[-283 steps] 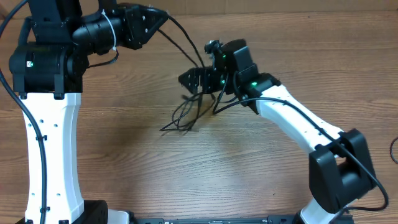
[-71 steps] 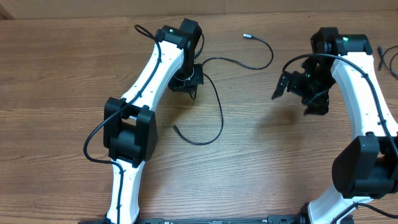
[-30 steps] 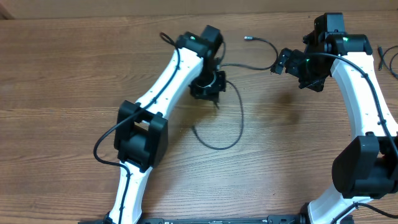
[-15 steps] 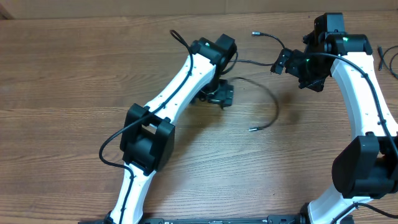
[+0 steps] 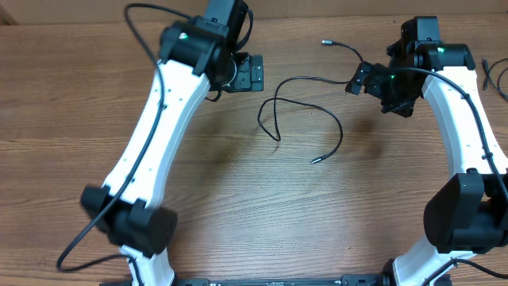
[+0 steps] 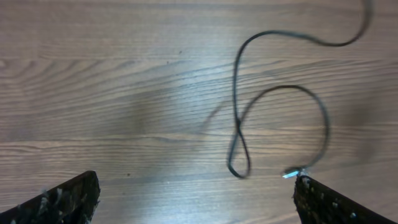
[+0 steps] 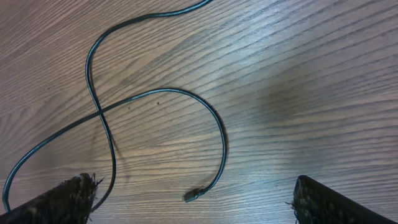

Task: Untangle cables

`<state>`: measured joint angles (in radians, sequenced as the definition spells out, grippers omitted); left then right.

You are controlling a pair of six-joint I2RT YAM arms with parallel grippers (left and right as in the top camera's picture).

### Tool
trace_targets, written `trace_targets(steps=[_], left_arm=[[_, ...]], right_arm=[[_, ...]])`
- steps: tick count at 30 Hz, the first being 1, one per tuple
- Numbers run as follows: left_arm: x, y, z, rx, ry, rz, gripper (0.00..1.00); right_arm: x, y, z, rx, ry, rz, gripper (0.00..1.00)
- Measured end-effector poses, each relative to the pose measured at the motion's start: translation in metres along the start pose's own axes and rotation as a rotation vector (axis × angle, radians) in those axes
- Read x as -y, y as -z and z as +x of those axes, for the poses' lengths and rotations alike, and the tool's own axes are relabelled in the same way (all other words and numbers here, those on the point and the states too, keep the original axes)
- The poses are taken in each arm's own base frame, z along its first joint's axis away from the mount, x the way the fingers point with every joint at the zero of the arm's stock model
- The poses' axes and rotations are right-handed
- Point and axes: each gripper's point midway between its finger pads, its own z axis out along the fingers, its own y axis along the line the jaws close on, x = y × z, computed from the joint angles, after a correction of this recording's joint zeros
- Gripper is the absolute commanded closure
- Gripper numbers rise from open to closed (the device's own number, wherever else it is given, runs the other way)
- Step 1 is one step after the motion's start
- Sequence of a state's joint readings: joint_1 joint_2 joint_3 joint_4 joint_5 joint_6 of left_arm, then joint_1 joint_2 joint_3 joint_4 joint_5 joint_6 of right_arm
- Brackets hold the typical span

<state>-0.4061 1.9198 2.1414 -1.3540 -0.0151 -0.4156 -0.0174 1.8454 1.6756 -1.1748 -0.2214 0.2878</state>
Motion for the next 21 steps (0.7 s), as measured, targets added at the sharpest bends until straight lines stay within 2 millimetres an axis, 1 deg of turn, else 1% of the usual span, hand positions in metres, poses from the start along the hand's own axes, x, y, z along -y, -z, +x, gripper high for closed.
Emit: trace_targets(steps=[1, 2, 7, 11, 13, 15, 17, 21], left_arm=[[-0.002, 0.006, 0.000, 0.011, -0.001, -0.005, 0.01], [-0.003, 0.008, 0.001, 0.012, -0.003, -0.013, 0.00], [-0.015, 0.004, 0.001, 0.006, -0.004, -0.075, 0.01], [-0.027, 0.011, -0.003, 0.029, 0.016, -0.098, 0.00], [-0.032, 0.023, -0.006, 0.055, 0.028, -0.097, 0.00], [-0.037, 0.040, -0.007, 0.089, 0.037, -0.095, 0.01], [-0.044, 0.064, -0.005, 0.131, 0.043, -0.100, 0.00], [-0.057, 0.110, 0.005, 0.209, 0.045, -0.116, 0.01]], right_arm=[[0.000, 0.000, 0.000, 0.000, 0.000, 0.000, 0.00], [0.000, 0.000, 0.000, 0.000, 0.001, 0.000, 0.00], [-0.002, 0.000, 0.001, -0.003, 0.001, -0.009, 0.00], [-0.010, 0.000, 0.004, -0.021, 0.001, -0.058, 0.00], [-0.016, 0.001, 0.005, -0.030, 0.002, -0.094, 0.00], [-0.023, 0.001, 0.000, -0.012, 0.012, -0.128, 0.00], [-0.030, 0.002, -0.007, 0.014, 0.023, -0.163, 0.00], [-0.041, 0.004, -0.004, -0.004, 0.030, -0.223, 0.00]])
